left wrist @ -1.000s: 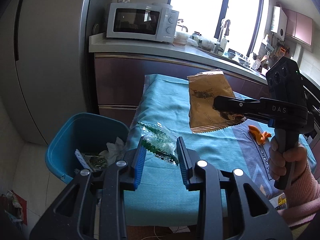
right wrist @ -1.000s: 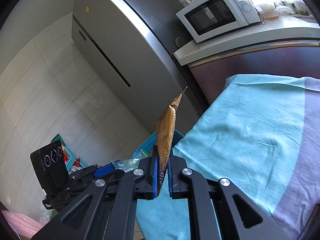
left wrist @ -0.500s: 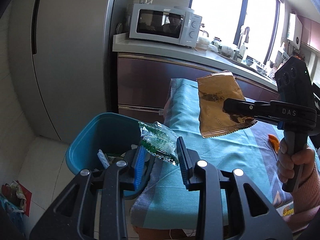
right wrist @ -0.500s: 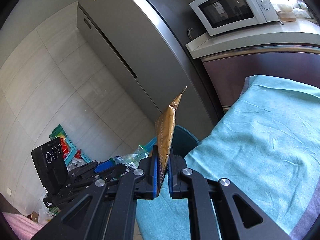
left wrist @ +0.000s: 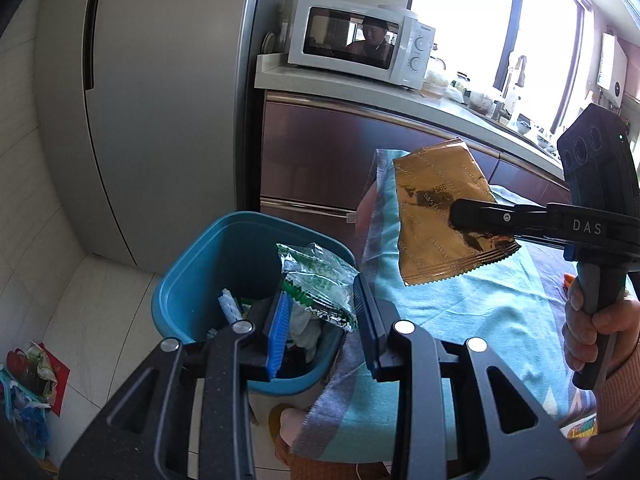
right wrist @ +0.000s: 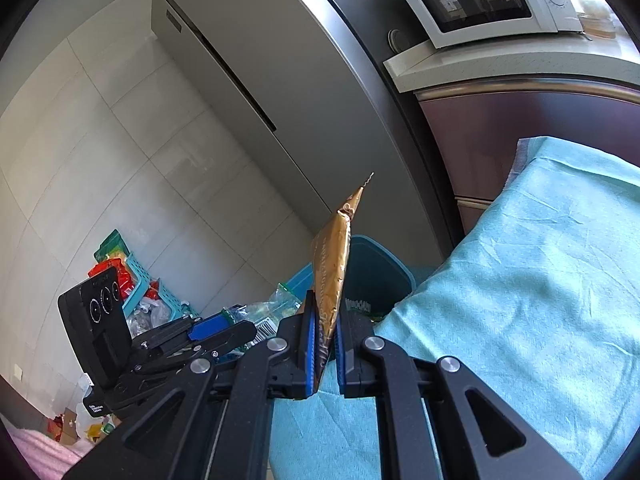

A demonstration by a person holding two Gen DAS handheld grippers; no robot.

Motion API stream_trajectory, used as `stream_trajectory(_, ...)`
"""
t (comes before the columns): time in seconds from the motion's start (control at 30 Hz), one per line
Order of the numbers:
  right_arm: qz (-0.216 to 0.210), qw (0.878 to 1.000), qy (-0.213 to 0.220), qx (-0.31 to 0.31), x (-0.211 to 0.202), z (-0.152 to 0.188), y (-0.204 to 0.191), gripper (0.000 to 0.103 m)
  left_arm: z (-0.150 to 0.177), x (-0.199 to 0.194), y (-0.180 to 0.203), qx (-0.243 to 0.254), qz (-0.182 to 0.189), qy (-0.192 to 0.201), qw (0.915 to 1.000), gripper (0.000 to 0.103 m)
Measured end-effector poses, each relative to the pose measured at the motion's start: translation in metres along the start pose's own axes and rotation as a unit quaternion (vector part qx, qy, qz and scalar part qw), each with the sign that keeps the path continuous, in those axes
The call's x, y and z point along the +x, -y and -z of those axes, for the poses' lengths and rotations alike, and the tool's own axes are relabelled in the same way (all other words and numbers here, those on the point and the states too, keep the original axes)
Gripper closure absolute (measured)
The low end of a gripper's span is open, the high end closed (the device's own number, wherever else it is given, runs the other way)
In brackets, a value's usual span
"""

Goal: Collect trash
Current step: 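Lift the packet and gold foil bag and carry both toward the teal bin, then open both tools over the teal bin to drop packet and foil bag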

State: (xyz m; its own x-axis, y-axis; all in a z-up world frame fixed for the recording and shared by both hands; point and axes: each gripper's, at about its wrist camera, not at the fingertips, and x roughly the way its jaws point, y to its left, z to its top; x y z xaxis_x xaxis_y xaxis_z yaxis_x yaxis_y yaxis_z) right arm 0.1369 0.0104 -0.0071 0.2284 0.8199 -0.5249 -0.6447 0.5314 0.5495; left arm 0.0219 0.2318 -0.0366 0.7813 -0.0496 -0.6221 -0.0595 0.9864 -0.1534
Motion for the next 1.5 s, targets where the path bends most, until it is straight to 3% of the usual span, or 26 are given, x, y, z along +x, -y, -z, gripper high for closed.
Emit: stream_trajectory(1.5, 0.052, 0.994, -0.096, -0.024, 0.091, -0.010, -0.011, 0.094, 0.013, 0.063, -0.041, -0.053, -0.053, -0.059, 0.9955, 0.072)
